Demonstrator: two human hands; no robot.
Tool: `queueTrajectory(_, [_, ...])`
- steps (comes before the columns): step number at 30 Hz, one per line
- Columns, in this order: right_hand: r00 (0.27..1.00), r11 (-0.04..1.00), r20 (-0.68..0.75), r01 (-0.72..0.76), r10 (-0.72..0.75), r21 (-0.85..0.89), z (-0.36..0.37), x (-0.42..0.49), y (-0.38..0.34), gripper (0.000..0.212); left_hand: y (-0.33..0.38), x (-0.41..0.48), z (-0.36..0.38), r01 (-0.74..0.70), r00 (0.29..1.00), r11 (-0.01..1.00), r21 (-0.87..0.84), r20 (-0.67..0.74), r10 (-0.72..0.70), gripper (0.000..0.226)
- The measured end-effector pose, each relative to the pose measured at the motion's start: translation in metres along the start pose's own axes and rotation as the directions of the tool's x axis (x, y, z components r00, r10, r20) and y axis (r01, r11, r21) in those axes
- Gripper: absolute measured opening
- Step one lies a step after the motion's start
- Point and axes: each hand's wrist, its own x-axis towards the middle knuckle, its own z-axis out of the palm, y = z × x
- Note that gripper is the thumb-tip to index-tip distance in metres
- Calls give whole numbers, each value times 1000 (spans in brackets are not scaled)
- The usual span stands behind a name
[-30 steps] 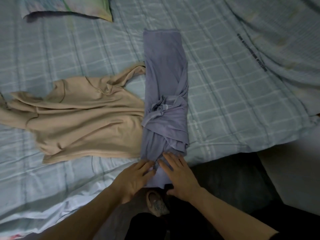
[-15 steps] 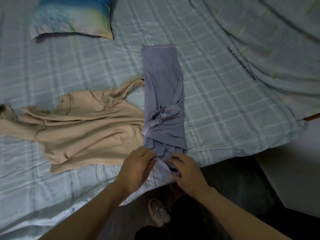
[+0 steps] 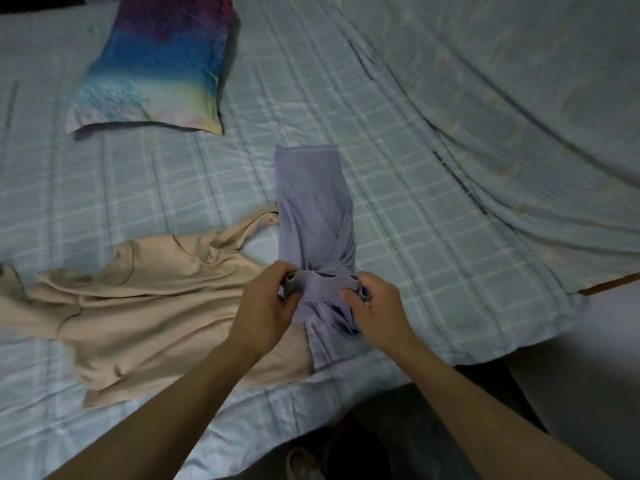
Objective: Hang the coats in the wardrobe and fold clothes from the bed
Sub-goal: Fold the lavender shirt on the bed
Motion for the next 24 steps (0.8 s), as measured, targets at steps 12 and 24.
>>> queueTrajectory(12, [998, 998, 44, -36, 34, 47, -29, 188, -17, 20, 3, 175, -14, 76, 982, 997, 14, -176, -72, 25])
queueTrajectory(24, [998, 999, 53, 19, -21, 30, 13, 410, 15, 27, -90, 371, -1, 199, 927, 980, -29, -320, -197, 18])
